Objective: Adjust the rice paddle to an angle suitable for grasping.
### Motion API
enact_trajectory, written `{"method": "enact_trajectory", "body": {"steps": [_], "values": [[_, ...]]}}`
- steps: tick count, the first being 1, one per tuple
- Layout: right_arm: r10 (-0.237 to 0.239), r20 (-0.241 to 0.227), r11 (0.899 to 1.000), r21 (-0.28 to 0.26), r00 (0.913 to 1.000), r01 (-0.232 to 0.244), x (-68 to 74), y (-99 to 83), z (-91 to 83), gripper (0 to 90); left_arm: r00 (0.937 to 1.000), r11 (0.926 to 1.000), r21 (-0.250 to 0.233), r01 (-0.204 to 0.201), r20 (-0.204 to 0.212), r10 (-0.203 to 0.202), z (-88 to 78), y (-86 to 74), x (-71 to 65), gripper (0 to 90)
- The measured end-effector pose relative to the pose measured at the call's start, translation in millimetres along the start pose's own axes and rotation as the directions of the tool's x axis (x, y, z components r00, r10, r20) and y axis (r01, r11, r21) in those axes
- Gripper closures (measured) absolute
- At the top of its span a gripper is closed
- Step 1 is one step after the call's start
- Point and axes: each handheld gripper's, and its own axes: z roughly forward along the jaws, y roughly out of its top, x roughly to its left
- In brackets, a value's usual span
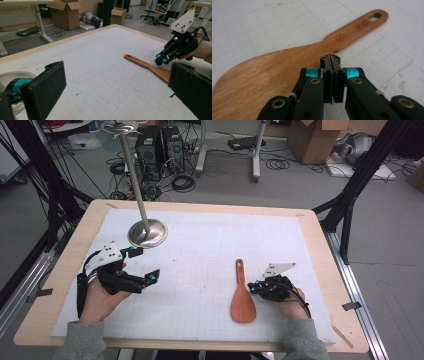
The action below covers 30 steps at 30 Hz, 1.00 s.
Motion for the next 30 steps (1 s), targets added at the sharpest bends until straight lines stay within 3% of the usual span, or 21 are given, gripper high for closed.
{"method": "enact_trajectory", "body": {"steps": [7, 18, 30], "values": [[0.009, 0.018, 1.0, -0.006, 0.9998, -0.009, -3.4, -0.1, 4.7, 89.4, 0.9999, 0.9999, -0.006, 0.009, -0.013, -0.01, -6.6, -1.4, 2.1, 2.0], [0.027, 0.001, 0.999, -0.048, 0.9996, -0.027, -6.5, 5.6, 17.3, 89.6, 0.9989, 0.9999, 0.005, 0.013, -0.044, -0.013, -18.5, -6.9, 4.2, 2.0], [-0.026, -0.033, 0.999, -0.029, 0.9991, 0.025, 1.5, 23.4, 34.3, 89.6, 0.9964, 0.9998, -0.001, 0.022, -0.081, -0.022, -35.9, -11.3, 5.5, 2.0]]}}
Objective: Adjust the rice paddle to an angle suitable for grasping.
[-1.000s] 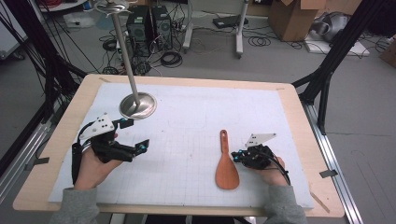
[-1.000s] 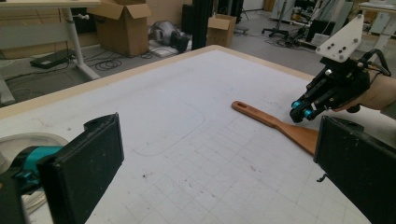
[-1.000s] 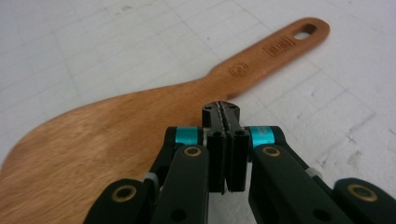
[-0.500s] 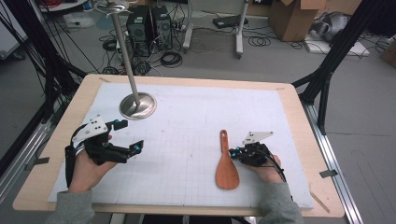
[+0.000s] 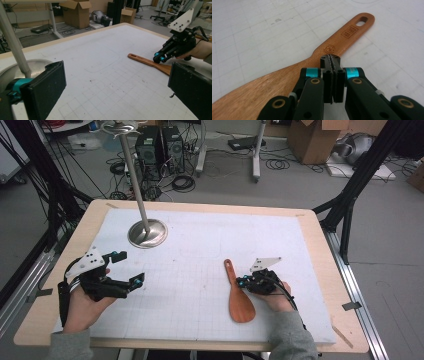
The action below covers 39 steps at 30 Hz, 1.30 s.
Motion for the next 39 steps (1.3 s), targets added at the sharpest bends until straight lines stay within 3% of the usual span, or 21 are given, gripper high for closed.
{"method": "enact_trajectory", "body": {"steps": [14, 20, 26, 36, 39], "values": [[-0.083, -0.058, 0.996, 0.022, 0.9949, 0.084, 16.9, 24.9, 26.6, 89.6, 0.9991, 1.0, 0.004, 0.008, -0.042, -0.008, -19.5, -5.8, 2.8, 2.0], [-0.123, -0.084, 0.992, 0.029, 0.9888, 0.126, 25.3, 33.6, 35.9, 89.6, 0.9984, 0.9999, 0.001, 0.011, -0.055, -0.011, -25.9, -7.5, 4.1, 2.0], [-0.172, -0.125, 0.983, 0.036, 0.9771, 0.178, 36.3, 41.6, 45.1, 89.6, 0.9978, 0.9999, -0.002, 0.015, -0.065, -0.015, -29.7, -8.4, 4.2, 2.0], [-0.201, -0.17, 0.977, 0.041, 0.9647, 0.21, 47.6, 48.4, 52.6, 89.6, 0.9976, 0.9998, -0.002, 0.018, -0.067, -0.018, -31.9, -9.2, 4.9, 2.0], [-0.22, -0.188, 0.971, 0.047, 0.9571, 0.233, 55.0, 51.8, 55.8, 89.6, 0.9977, 0.9999, -0.001, 0.017, -0.066, -0.017, -31.3, -9.2, 4.8, 2.0]]}}
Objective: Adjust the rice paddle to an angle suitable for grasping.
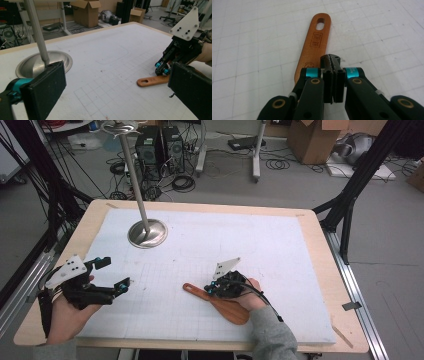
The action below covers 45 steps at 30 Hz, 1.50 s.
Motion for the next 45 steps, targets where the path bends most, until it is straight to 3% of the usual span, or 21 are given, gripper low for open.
{"method": "enact_trajectory", "body": {"steps": [7, 13, 17, 24, 27, 32, 37, 45], "values": [[-0.001, 0.026, 1.0, 0.007, 0.9997, 0.001, 3.9, 3.8, 0.5, 89.4, 1.0, 1.0, -0.001, 0.001, 0.004, -0.001, 0.9, 0.3, -0.3, 2.0], [0.026, 0.059, 0.998, -0.053, 0.9979, -0.022, 4.8, 5.5, -12.3, 76.0, 0.9999, 0.9999, 0.01, -0.005, 0.01, 0.005, 6.1, -0.4, -0.7, 2.0], [0.037, 0.083, 0.997, -0.076, 0.9959, -0.031, 6.9, 7.0, -19.5, 61.2, 0.9998, 0.9999, 0.012, -0.005, 0.019, 0.004, 10.1, 0.2, -2.2, 2.0], [0.136, 0.12, 0.986, -0.11, 0.9834, -0.123, 6.9, 9.7, -30.5, 28.1, 0.9996, 0.9998, 0.017, -0.008, 0.026, 0.008, 13.6, 0.5, -2.7, 2.0], [0.152, 0.131, 0.984, -0.116, 0.9797, -0.137, 7.4, 12.3, -35.2, 13.2, 0.9996, 0.9998, 0.018, -0.01, 0.025, 0.01, 13.0, 0.5, -2.3, 2.0], [0.113, 0.135, 0.988, -0.12, 0.9843, -0.097, 15.9, 20.4, -44.1, 10.5, 0.9997, 0.9999, 0.011, -0.007, 0.022, 0.007, 10.7, 0.9, -2.3, 2.0], [0.058, 0.127, 0.995, -0.083, 0.9902, -0.047, 27.4, 27.5, -44.6, 10.6, 0.9998, 0.9999, 0.012, -0.006, 0.017, 0.006, 9.7, 0.2, -1.9, 2.0], [0.044, 0.129, 0.998, -0.038, 0.9907, -0.039, 31.4, 30.6, -34.0, 10.6, 0.9998, 0.9998, 0.02, -0.01, 0.017, 0.009, 9.7, -0.6, -2.6, 2.0]]}}
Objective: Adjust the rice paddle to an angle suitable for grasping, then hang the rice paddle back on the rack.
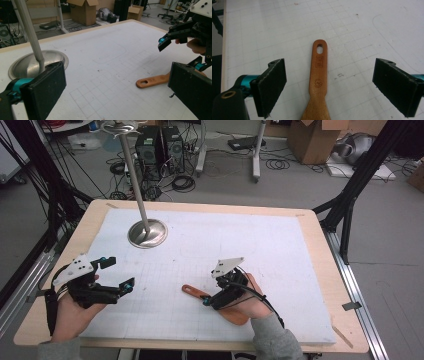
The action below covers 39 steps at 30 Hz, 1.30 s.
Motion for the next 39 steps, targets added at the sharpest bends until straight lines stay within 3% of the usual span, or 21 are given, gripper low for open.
{"method": "enact_trajectory", "body": {"steps": [13, 28, 39], "values": [[-0.004, 0.006, 0.997, 0.077, 1.0, 0.003, 3.1, 0.0, 15.1, 10.9, 1.0, 1.0, -0.007, 0.001, 0.006, -0.001, 0.9, 1.0, -1.8, 2.0], [0.032, 0.023, 0.979, 0.201, 0.9992, -0.035, 6.4, 1.4, 36.6, 15.6, 1.0, 1.0, -0.005, 0.001, -0.003, -0.001, -4.3, -0.5, 0.0, 2.0], [0.051, 0.019, 0.962, 0.268, 0.9985, -0.054, 8.1, 1.2, 44.1, 33.5, 0.9999, 1.0, -0.007, 0.006, -0.009, -0.006, -8.2, -1.8, 1.0, 2.0]]}}
